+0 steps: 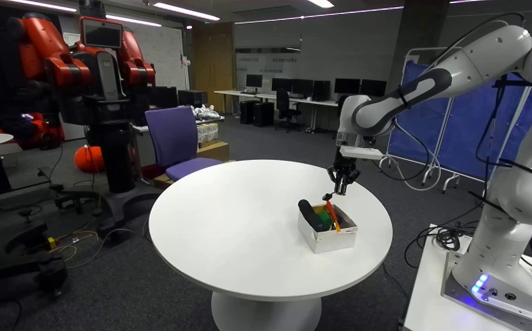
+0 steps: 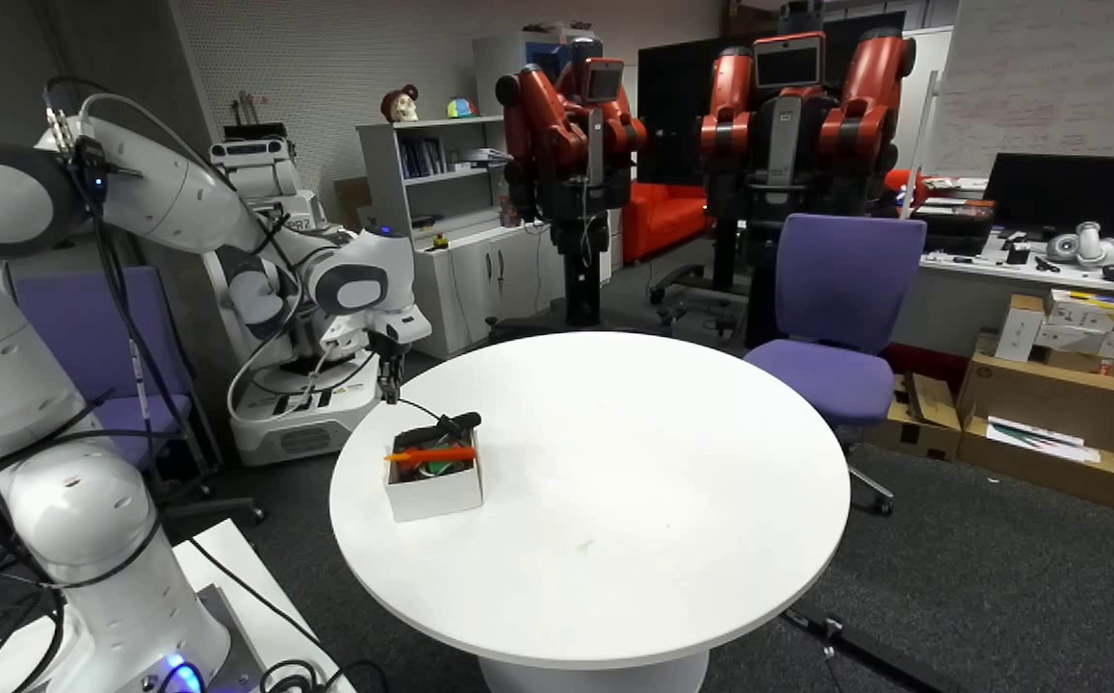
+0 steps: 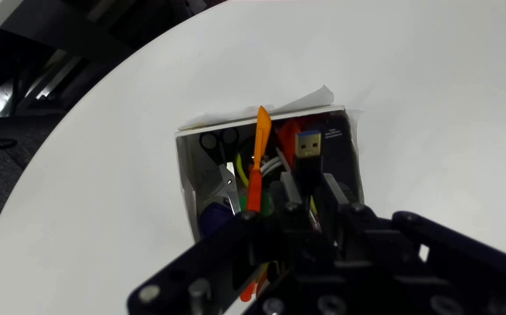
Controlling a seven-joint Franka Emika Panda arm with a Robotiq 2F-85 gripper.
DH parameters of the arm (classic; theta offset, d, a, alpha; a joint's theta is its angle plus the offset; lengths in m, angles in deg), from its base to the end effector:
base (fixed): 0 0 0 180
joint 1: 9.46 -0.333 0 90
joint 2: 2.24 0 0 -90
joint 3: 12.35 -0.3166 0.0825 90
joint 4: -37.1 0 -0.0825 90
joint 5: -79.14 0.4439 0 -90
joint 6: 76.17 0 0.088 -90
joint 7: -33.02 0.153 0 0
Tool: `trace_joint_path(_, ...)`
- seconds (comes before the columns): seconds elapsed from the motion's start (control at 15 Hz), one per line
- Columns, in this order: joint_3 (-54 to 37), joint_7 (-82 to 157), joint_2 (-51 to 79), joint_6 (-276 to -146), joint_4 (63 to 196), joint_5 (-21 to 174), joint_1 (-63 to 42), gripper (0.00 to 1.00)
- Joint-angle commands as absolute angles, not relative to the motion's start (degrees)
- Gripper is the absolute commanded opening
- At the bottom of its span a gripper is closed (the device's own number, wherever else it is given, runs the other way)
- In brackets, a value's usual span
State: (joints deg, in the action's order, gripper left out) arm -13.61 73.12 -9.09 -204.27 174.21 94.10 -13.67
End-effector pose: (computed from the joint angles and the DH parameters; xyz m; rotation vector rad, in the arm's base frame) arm 0.5159 0.0663 0.2787 -2.7502 1.1147 0.1662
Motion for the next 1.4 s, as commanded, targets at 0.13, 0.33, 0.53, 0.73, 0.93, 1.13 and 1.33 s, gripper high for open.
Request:
trace_joint_path(0.13, -11.96, 66.28, -9.07, -194.98, 170.25, 97.99, -10.8, 0.04)
trace_joint_path(0.33, -11.52, 64.28, -7.53, -191.8, 167.86, 98.37, -10.1, 0.04)
trace_joint_path(0.53, -11.61, 63.04, -5.09, -189.16, 165.07, 98.18, -9.85, 0.04)
trace_joint_path(0.73, -11.45, 59.66, -2.18, -188.01, 162.4, 99.1, -9.88, 0.04)
trace_joint_path(0.93, -11.28, 57.2, 0.95, -186.99, 159.47, 100.12, -9.73, 0.04)
trace_joint_path(1.13, -11.24, 54.81, 3.99, -185.18, 156.62, 100.82, -9.67, 0.04)
trace_joint_path(1.33, -11.35, 53.67, 6.65, -183.21, 154.24, 100.76, -9.8, 0.04)
